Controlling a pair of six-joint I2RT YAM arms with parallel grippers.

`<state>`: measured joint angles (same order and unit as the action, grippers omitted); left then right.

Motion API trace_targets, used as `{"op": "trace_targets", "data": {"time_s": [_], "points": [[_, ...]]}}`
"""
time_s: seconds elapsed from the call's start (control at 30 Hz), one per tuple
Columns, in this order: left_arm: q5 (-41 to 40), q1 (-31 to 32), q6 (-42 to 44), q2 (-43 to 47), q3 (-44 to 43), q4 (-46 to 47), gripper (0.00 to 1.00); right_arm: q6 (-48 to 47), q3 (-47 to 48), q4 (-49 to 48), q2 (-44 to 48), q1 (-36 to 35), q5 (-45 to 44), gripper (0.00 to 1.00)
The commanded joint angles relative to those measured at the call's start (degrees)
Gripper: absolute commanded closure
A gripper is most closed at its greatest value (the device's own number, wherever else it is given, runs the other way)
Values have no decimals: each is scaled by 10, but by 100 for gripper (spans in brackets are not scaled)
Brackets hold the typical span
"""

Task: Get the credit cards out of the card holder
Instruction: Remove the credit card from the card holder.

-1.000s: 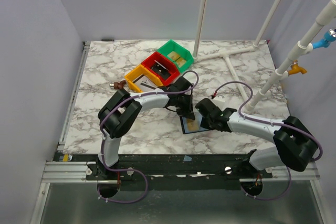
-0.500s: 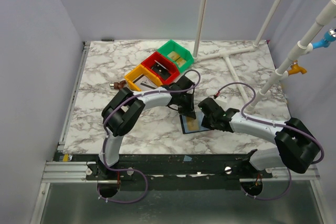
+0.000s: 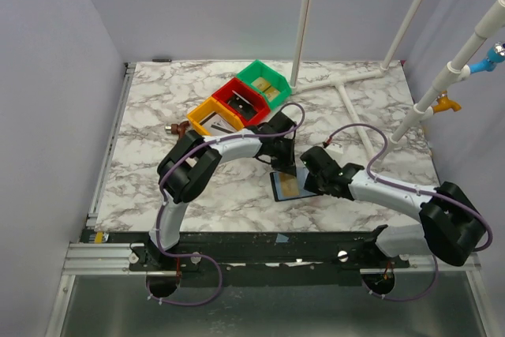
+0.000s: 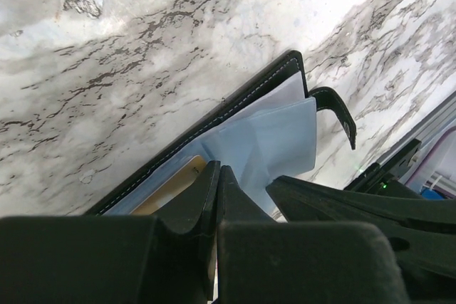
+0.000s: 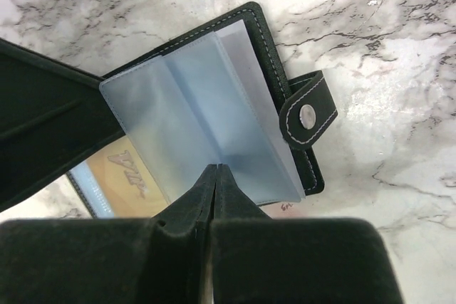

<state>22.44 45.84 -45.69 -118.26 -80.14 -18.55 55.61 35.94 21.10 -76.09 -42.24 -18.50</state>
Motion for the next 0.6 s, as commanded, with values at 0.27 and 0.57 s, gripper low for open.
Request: {"op": "trace_targets", "data": {"time_s": [0.27,0.57], "points": [[37,28,10,-22,-51,-3,100,-35,103,98,92,4,-35,95],[41,38,-6,-79,-109,-25,100,-28,94,120,121,4,-47,95]]}}
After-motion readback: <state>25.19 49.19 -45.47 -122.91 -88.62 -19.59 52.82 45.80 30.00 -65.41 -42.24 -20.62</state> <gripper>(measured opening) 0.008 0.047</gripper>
